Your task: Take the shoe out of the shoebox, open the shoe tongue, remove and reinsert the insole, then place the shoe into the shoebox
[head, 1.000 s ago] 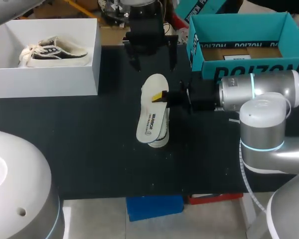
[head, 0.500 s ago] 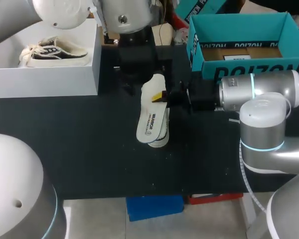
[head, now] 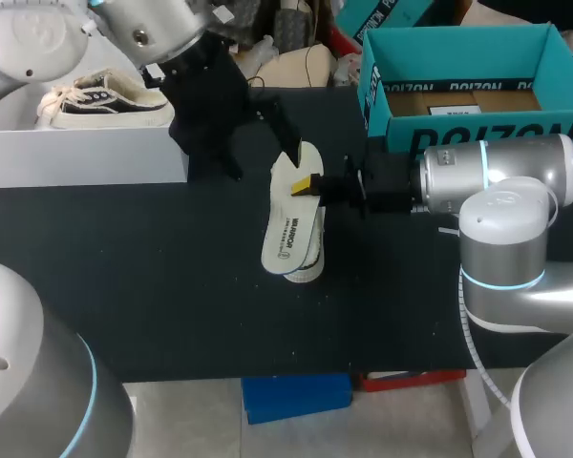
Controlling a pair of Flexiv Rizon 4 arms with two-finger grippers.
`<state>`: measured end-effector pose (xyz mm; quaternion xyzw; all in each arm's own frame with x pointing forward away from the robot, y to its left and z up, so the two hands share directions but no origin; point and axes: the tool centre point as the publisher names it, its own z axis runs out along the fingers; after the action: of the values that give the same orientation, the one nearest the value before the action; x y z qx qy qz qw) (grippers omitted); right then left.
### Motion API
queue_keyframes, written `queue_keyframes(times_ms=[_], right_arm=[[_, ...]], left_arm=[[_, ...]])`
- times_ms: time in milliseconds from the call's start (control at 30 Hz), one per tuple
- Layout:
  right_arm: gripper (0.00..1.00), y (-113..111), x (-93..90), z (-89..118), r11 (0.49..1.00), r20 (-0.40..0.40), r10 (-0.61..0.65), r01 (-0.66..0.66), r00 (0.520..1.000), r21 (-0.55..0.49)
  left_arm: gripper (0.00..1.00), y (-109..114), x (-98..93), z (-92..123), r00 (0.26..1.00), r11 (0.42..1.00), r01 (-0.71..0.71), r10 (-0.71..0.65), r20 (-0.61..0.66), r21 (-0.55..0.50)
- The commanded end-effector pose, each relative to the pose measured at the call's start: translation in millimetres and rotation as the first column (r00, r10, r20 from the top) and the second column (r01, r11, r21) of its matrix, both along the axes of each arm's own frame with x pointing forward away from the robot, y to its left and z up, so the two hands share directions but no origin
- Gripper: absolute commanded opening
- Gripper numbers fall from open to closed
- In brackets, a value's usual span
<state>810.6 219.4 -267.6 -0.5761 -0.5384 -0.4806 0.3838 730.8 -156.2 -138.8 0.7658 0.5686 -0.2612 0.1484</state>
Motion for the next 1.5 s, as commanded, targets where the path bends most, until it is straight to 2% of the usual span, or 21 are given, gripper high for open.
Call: queue_keyframes(times_ms=[33, 667, 733, 800, 900, 1000, 1233, 1300, 1500], right_arm=[[0.0, 1.0, 0.1, -0.1, 1.0, -0.001, -0.001, 0.001, 1.0, -0.002], [0.0, 1.0, 0.1, -0.1, 1.0, -0.001, -0.001, 0.001, 1.0, -0.002], [0.0, 1.0, 0.1, -0.1, 1.0, -0.001, -0.001, 0.001, 1.0, -0.002], [0.0, 1.0, 0.1, -0.1, 1.0, -0.001, -0.001, 0.001, 1.0, -0.002], [0.0, 1.0, 0.1, -0.1, 1.0, -0.001, -0.001, 0.001, 1.0, -0.002], [0.0, 1.0, 0.1, -0.1, 1.0, -0.001, -0.001, 0.001, 1.0, -0.002], [0.0, 1.0, 0.1, -0.1, 1.0, -0.001, -0.001, 0.001, 1.0, -0.002], [0.0, 1.0, 0.1, -0.1, 1.0, -0.001, -0.001, 0.001, 1.0, -0.002], [0.0, 1.0, 0.1, -0.1, 1.0, -0.001, -0.001, 0.001, 1.0, -0.002]], left_arm=[[1.0, 20.8, -2.4, -12.4, 0.996, 0.931, 0.008, -0.039, -0.077, -0.365], [1.0, 20.8, -2.4, -12.4, 0.996, 0.931, 0.008, -0.039, -0.077, -0.365], [1.0, 22.6, 0.4, -17.5, 0.996, 0.899, -0.042, 0.001, -0.094, -0.435], [1.0, 26.7, 0.0, -17.3, 0.995, 0.844, -0.045, -0.011, -0.1, -0.535], [1.0, 32.0, 4.2, -20.8, 0.994, 0.793, -0.082, 0.022, -0.106, -0.604], [1.0, 33.7, 6.6, -27.2, 0.993, 0.752, -0.101, 0.033, -0.115, -0.652], [1.0, 36.2, 7.8, -47.6, 0.984, 0.616, -0.167, 0.055, -0.169, -0.77], [1.0, 37.9, 8.0, -54.3, 0.985, 0.599, -0.167, 0.067, -0.158, -0.783], [1.0, 43.1, 6.2, -73.1, 0.981, 0.468, -0.189, 0.044, -0.191, -0.863]])
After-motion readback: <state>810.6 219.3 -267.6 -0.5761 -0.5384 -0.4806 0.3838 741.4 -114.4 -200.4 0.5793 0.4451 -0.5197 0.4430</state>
